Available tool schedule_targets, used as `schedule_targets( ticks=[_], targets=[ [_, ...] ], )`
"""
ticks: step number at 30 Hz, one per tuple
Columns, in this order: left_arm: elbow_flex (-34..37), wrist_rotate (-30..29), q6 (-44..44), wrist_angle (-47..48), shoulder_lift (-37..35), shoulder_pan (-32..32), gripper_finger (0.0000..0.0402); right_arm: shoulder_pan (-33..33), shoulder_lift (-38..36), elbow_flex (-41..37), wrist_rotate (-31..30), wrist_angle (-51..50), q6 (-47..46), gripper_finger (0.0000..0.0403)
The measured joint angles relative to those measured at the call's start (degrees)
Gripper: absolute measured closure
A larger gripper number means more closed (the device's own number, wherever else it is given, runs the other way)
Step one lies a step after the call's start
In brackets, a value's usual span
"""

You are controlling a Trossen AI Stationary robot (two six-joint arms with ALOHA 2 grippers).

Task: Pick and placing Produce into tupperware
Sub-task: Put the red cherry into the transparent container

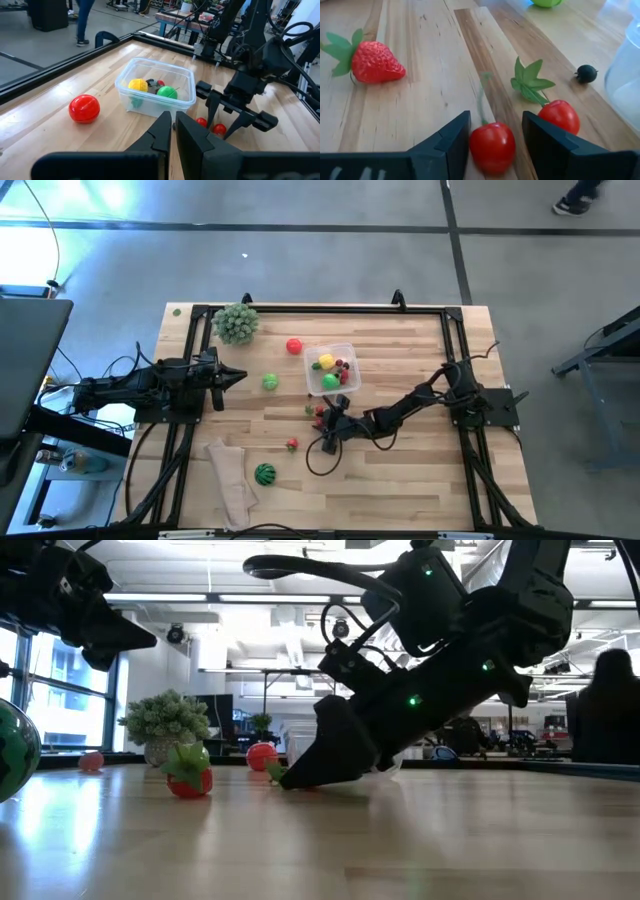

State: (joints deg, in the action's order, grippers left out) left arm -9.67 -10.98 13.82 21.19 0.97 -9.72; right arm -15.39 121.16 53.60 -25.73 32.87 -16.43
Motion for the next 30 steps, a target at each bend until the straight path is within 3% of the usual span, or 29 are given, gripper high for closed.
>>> schedule_targets(
  ticks=[22, 30],
  targets=[
    [0.0, 0.0, 0.0, 0.0, 0.0, 0.0, 0.0385, -1.0, -0.2, 0.0, 1.3, -3.8, -2.7, 0.0261],
    [0.0, 0.0, 0.0, 0.0, 0.0, 0.0, 0.0385, -1.1, -0.2, 0.0, 1.8, -4.0, -3.0, 0.0292]
  ],
)
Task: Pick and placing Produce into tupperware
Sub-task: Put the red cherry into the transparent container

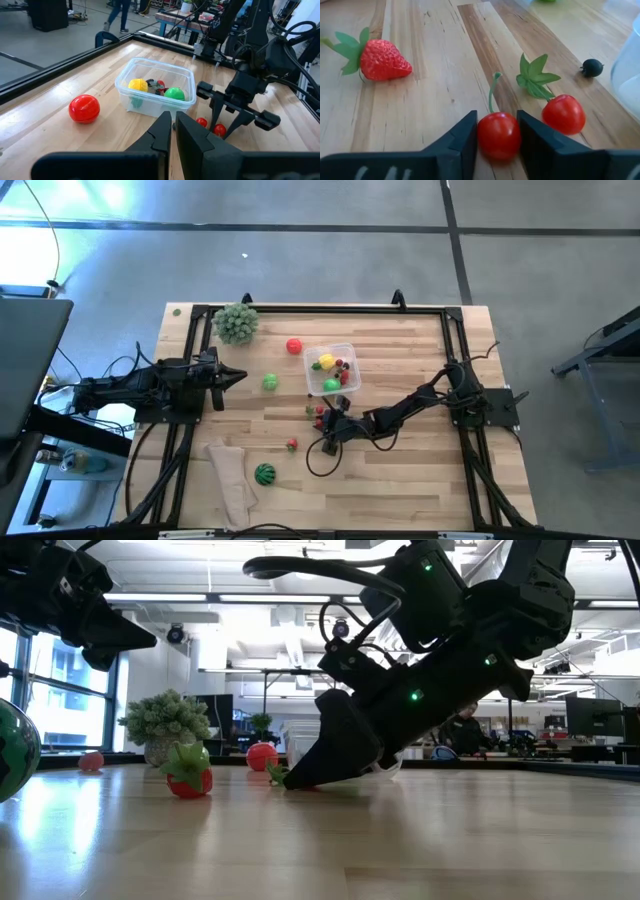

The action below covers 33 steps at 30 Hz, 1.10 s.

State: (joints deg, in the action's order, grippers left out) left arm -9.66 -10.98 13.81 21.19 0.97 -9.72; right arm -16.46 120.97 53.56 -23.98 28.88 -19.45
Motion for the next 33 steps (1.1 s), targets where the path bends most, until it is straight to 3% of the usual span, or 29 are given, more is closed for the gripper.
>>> schedule_targets(
  ticks=[17, 33],
  targets=[
    [0.0, 0.0, 0.0, 0.0, 0.0, 0.0, 0.0385, -0.2, -0.4, -0.1, 0.0, -0.1, 1.2, 0.0304],
    [0.0, 0.0, 0.0, 0.0, 0.0, 0.0, 0.0385, -2.4, -8.1, -0.3, 0.4, -4.3, 7.4, 0.0308]
  ],
)
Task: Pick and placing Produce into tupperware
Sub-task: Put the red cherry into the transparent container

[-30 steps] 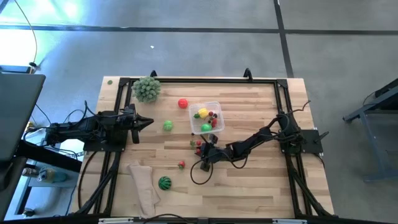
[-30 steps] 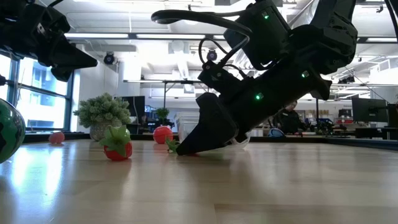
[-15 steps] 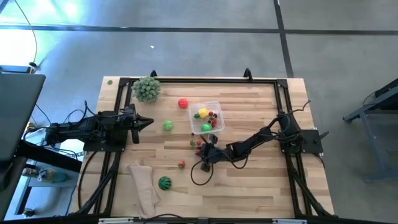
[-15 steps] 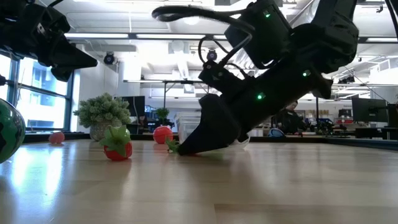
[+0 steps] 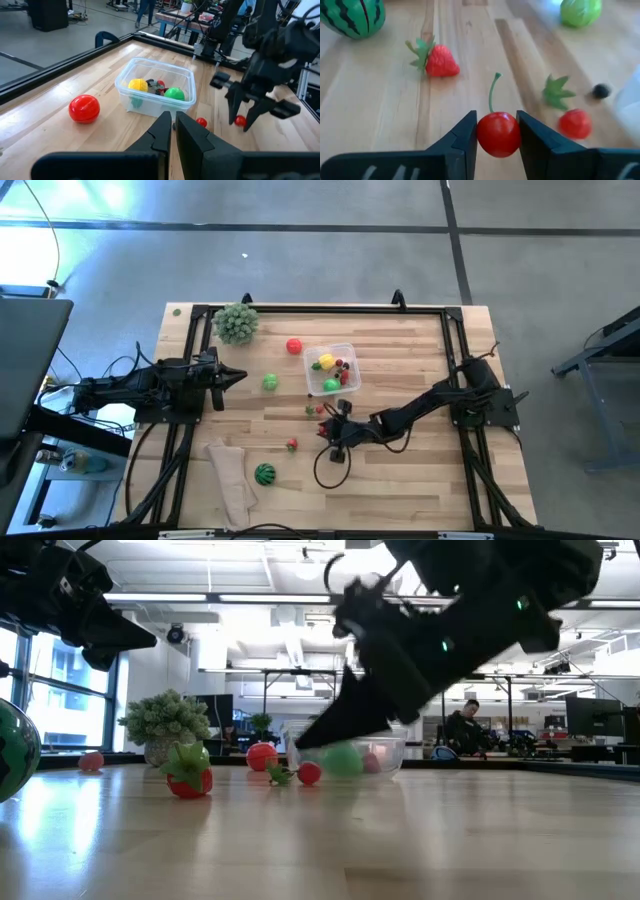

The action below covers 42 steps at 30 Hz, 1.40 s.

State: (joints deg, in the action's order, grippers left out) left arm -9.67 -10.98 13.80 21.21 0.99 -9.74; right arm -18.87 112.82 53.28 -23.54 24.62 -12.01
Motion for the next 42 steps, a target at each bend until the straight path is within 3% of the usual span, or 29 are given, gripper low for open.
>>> schedule_targets(
  ticks=[15, 20, 25, 29, 34, 42],
  targets=[
    [0.0, 0.0, 0.0, 0.0, 0.0, 0.0, 0.0385, 1.1, -21.8, 0.2, 0.0, -3.5, 17.5, 0.0308],
    [0.0, 0.0, 0.0, 0.0, 0.0, 0.0, 0.0385, 5.2, -31.2, 0.2, 0.1, -4.1, 23.3, 0.0308],
    [0.0, 0.0, 0.0, 0.0, 0.0, 0.0, 0.0385, 12.7, -36.8, 0.4, 1.6, -8.4, 23.2, 0.0308],
    [0.0, 0.0, 0.0, 0.0, 0.0, 0.0, 0.0385, 20.2, -35.5, 3.5, 7.1, -15.4, 18.9, 0.0308],
    [0.0, 0.0, 0.0, 0.0, 0.0, 0.0, 0.0385, 27.9, -27.9, 9.8, 14.2, -28.4, 13.7, 0.0308],
    [0.0, 0.0, 0.0, 0.0, 0.0, 0.0, 0.0385, 32.6, -12.7, 18.7, 20.8, -42.5, 11.8, 0.0308]
  ],
)
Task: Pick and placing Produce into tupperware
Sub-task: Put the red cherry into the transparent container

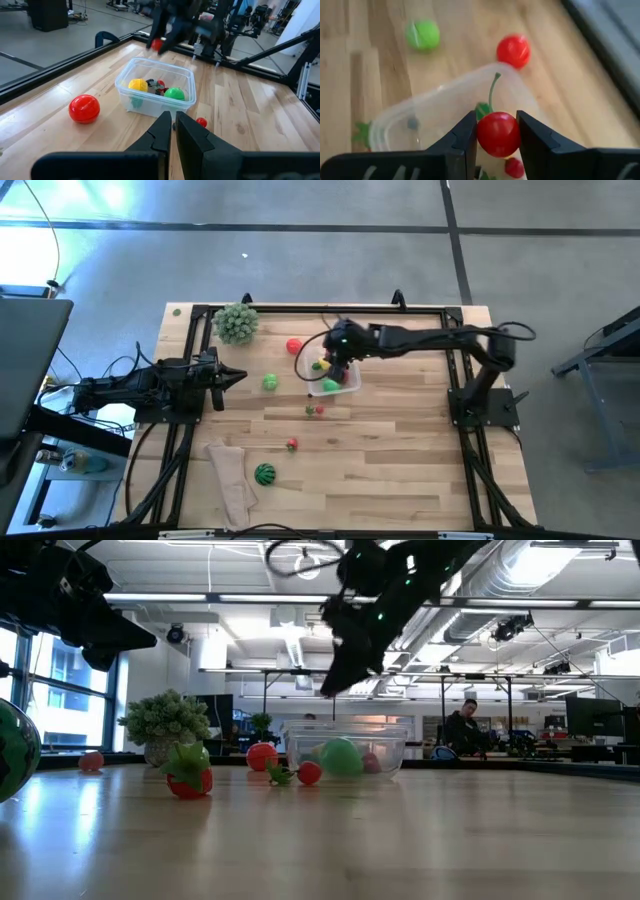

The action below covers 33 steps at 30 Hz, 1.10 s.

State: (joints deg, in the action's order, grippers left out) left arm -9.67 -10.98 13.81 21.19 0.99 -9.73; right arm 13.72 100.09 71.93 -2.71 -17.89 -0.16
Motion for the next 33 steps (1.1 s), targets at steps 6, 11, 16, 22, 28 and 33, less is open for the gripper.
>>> schedule_targets(
  ticks=[6, 11, 16, 22, 28, 33],
  targets=[
    [0.0, 0.0, 0.0, 0.0, 0.0, 0.0, 0.0385, 0.3, 8.2, 6.6, 0.8, -7.4, 0.5, 0.0308],
    [0.0, 0.0, 0.0, 0.0, 0.0, 0.0, 0.0385, 0.0, 12.3, 10.6, 3.4, -14.0, 0.6, 0.0308],
    [0.0, 0.0, 0.0, 0.0, 0.0, 0.0, 0.0385, 0.0, 13.7, 10.6, 5.8, -15.2, 1.7, 0.0308],
    [0.0, 0.0, 0.0, 0.0, 0.0, 0.0, 0.0385, 0.0, 14.0, 10.6, 6.3, -14.5, 3.1, 0.0308],
    [0.0, 0.0, 0.0, 0.0, 0.0, 0.0, 0.0385, 0.0, 14.0, 10.6, 7.6, -14.4, 3.7, 0.0308],
    [0.0, 0.0, 0.0, 0.0, 0.0, 0.0, 0.0385, 0.1, 14.1, 10.5, 7.8, -14.2, 4.4, 0.0308]
  ],
)
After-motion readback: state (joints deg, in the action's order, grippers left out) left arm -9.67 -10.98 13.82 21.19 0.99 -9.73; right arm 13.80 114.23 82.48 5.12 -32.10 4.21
